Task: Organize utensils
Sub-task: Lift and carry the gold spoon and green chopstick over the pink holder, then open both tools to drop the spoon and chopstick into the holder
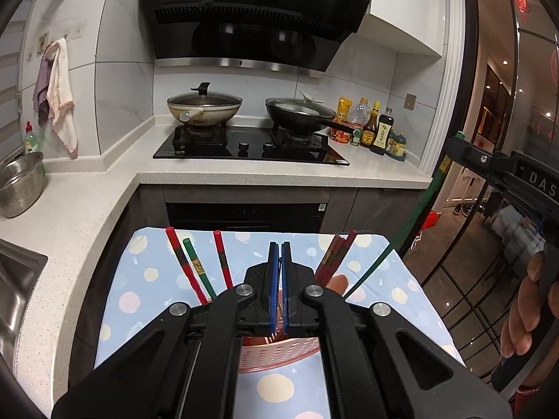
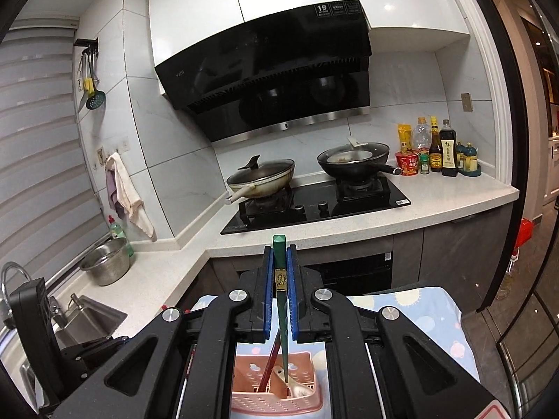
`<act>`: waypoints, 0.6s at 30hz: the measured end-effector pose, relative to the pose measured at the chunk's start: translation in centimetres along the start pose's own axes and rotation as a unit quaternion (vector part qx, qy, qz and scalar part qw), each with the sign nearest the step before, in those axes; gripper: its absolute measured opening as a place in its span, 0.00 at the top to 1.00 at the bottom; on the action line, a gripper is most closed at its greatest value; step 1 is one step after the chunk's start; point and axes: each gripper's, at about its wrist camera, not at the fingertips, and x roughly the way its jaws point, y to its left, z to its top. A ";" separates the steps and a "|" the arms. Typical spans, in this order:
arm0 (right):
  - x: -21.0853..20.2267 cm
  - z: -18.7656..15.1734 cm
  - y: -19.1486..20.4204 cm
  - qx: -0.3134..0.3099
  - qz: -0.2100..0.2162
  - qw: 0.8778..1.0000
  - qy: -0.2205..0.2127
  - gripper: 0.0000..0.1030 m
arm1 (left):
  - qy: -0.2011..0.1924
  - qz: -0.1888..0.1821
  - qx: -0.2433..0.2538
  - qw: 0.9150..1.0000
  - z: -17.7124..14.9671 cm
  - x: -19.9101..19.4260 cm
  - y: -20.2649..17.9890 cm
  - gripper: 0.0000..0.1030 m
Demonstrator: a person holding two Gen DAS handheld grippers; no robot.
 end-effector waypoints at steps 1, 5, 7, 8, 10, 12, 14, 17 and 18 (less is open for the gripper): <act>0.4 -0.2 0.0 0.000 0.002 1.000 0.003 0.93 | 0.002 0.000 -0.001 1.000 -0.1 0.3 0.1 0.99; 1.3 -0.3 0.5 -0.002 0.010 1.000 0.006 0.93 | 0.009 0.003 -0.003 1.000 -0.3 1.4 0.7 0.99; 1.5 -0.1 0.9 -0.001 0.015 1.000 0.004 0.93 | 0.010 0.007 0.000 1.000 -0.4 1.7 0.8 0.99; 1.5 0.1 1.0 -0.001 0.018 1.000 0.002 0.93 | 0.012 0.007 0.000 1.000 -0.5 1.9 0.8 0.99; 1.8 0.4 1.4 -0.003 0.024 1.000 -0.001 0.93 | 0.015 0.008 -0.003 1.000 -0.6 2.2 1.1 0.99; 2.1 0.5 1.9 -0.005 0.027 1.000 -0.001 0.93 | 0.018 0.009 -0.006 1.000 -0.7 2.6 1.3 0.99; 2.7 0.2 2.2 -0.006 0.031 0.999 0.004 0.93 | 0.021 0.009 -0.008 1.000 -0.8 2.9 1.5 0.99; 3.5 -0.4 2.6 -0.005 0.035 0.999 0.014 0.93 | 0.025 0.008 -0.010 1.000 -0.9 3.3 1.5 0.99; 3.8 -0.6 2.7 -0.005 0.037 0.999 0.018 0.93 | 0.026 0.008 -0.010 1.000 -1.0 3.5 1.6 0.99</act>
